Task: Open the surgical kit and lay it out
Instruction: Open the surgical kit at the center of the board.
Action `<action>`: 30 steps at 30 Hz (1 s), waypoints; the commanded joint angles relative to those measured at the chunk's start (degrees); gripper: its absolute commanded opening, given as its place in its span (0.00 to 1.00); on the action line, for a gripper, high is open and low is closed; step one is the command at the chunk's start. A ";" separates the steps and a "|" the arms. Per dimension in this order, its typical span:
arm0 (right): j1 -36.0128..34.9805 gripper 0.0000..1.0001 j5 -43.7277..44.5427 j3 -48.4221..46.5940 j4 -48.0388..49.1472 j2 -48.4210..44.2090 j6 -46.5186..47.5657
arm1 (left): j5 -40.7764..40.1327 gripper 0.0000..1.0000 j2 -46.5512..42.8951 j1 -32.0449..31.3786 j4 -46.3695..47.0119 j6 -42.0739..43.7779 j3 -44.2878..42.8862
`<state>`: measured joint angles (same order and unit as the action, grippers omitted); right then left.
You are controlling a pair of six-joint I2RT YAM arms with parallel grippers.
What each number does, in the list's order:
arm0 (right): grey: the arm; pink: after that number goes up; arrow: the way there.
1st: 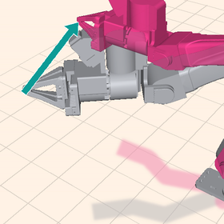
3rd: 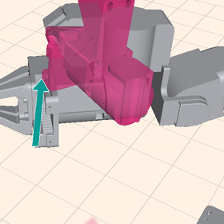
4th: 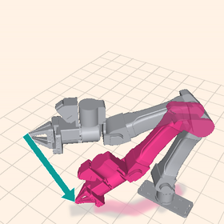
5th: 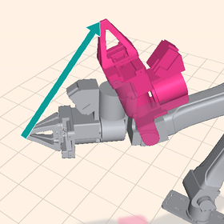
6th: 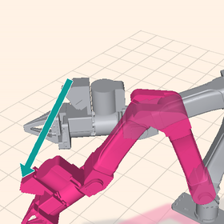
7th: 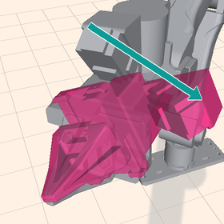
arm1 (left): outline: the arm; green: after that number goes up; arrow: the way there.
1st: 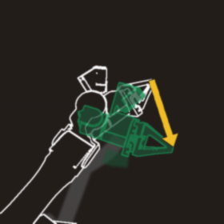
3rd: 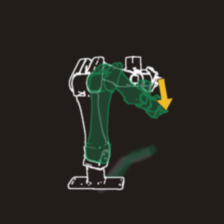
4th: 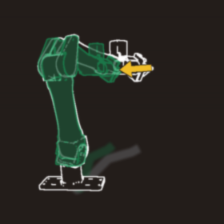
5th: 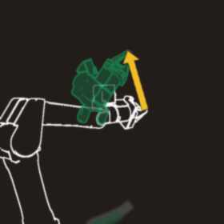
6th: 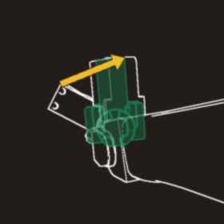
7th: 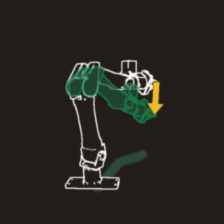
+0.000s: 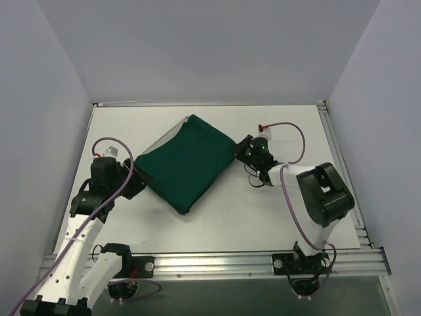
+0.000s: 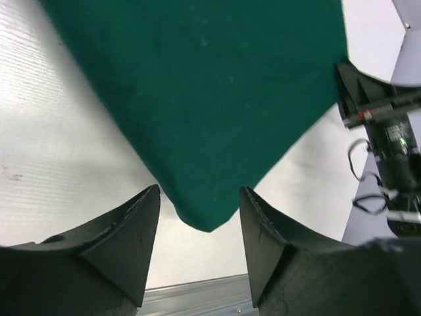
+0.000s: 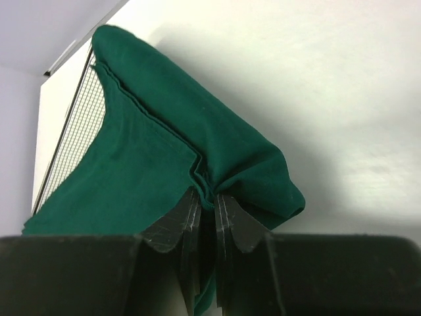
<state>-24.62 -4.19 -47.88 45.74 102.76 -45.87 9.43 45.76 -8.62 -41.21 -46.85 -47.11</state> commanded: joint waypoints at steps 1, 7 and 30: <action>-0.16 0.00 6.12 7.85 -1.87 -9.93 -1.24 | 0.76 0.57 3.27 0.01 8.50 -2.80 3.07; -2.97 0.10 6.47 15.88 -10.57 -22.85 -3.00 | 0.94 0.43 13.82 -0.17 15.10 -4.48 5.19; -0.79 0.00 20.62 -9.58 -43.98 -28.28 19.30 | -11.89 0.02 25.68 5.28 9.13 -2.02 -1.84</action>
<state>-27.27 11.77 -52.95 1.41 66.61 -33.93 -2.61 68.66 -4.47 -32.97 -51.24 -45.36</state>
